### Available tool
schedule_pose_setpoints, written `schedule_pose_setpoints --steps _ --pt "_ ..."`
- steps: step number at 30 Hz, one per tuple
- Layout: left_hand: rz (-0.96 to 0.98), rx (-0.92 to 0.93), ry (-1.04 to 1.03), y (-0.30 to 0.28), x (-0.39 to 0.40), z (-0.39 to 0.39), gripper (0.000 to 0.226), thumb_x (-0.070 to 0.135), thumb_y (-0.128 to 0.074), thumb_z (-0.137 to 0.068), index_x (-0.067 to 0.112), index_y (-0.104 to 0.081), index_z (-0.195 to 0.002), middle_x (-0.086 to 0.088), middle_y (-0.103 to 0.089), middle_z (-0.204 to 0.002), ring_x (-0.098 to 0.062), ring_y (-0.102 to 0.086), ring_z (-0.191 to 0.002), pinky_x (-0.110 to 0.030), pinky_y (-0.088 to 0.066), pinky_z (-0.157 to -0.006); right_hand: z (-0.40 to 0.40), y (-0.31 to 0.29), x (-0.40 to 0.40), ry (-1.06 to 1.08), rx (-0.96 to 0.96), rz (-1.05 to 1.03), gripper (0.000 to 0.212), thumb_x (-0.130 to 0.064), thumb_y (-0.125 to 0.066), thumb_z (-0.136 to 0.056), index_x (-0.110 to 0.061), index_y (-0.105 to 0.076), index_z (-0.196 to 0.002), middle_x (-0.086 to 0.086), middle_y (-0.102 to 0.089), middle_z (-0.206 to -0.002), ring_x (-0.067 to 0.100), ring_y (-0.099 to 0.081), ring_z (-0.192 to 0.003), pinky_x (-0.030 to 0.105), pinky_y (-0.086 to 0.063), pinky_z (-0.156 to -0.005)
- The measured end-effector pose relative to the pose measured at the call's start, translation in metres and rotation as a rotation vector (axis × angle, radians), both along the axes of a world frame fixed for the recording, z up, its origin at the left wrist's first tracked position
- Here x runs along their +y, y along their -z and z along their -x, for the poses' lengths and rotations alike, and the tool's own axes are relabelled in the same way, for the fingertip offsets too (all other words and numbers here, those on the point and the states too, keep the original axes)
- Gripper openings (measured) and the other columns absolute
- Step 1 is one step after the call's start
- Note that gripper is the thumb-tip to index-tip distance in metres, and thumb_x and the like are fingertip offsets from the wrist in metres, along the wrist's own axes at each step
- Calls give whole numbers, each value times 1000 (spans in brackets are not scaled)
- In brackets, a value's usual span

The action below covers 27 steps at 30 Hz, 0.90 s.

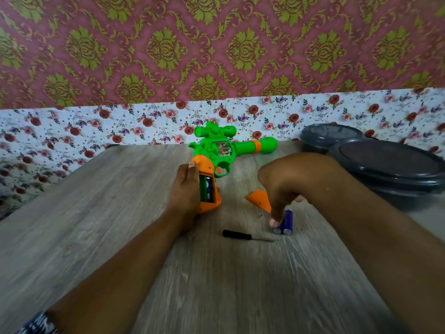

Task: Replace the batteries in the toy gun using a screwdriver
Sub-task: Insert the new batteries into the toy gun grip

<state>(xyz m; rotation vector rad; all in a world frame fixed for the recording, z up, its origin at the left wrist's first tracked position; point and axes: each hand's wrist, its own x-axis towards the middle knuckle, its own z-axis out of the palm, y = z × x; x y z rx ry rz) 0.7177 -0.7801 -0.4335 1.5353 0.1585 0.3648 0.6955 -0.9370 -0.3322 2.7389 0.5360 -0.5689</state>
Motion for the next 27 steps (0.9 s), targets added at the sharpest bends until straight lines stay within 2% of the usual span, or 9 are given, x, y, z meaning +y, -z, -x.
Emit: schedule_pose_setpoints --steps 2,4,6,12,14,16,20,25,27 --pt "12 -11 7 0 0 1 23 33 -30 -103 16 -43 -110 -7 -60 -83 -8 -64 -49 -21 -54 -45 2 5 3 -18 -21 75 29 -39 -75 -73 -16 -61 -84 -5 -44 -66 14 -48 -63 27 -44 -62" --pt "14 -24 12 1 0 1 23 33 -31 -103 16 -43 -110 -8 -61 -84 -10 -65 -51 -24 -55 -49 1 10 6 -20 -11 115 44 -37 -76 -73 -13 -62 -107 -3 -44 -73 19 -49 -79 29 -40 -73" --pt "5 -31 11 3 1 0 22 34 -31 -103 17 -43 -109 -8 -61 -84 -14 -66 -56 -29 -56 -55 0 12 8 -6 -7 113 53 -34 -77 -72 -13 -59 -118 -1 -45 -82 20 -48 -86 29 -40 -76" --pt "28 -33 15 6 4 -4 20 34 -31 -102 26 -46 -92 -11 -62 -87 -20 -65 -66 -32 -55 -63 -4 11 6 -41 1 91 48 -37 -75 -73 -11 -60 -111 -3 -46 -76 19 -51 -85 29 -42 -71" --pt "32 -23 16 6 4 -3 19 35 -31 -102 24 -46 -102 -15 -62 -94 -22 -65 -69 -32 -54 -65 -5 7 4 -71 -21 -17 35 -37 -75 -73 -11 -61 -92 -2 -47 -72 18 -53 -74 27 -41 -60" --pt "13 -15 24 8 6 -5 24 37 -29 -102 21 -45 -110 -17 -63 -100 -20 -66 -69 -31 -55 -63 -7 4 3 -130 -53 -161 33 -39 -76 -71 -12 -59 -77 2 -54 -70 20 -56 -68 27 -40 -57" --pt "-30 -20 18 13 9 -8 41 42 -23 -102 15 -49 -120 -7 -65 -87 -9 -67 -60 -23 -53 -51 -11 9 12 -237 -103 -527 42 -29 -78 -70 -12 -61 -104 -2 -65 -86 19 -62 -85 27 -43 -63" --pt "-8 -10 11 16 10 -12 46 55 -28 -96 25 -60 -108 -14 -67 -110 -27 -68 -93 -42 -56 -78 -22 33 25 -170 -180 -950 52 -12 -77 -72 -13 -45 -113 8 -66 -91 20 -61 -78 41 -52 -74" --pt "-14 -12 -2 17 10 -13 63 72 -32 -81 25 -61 -112 -12 -67 -112 -29 -66 -100 -51 -53 -89 -24 45 31 -98 -242 -1091 51 -9 -77 -70 -15 -43 -109 7 -65 -83 16 -59 -68 41 -53 -70"
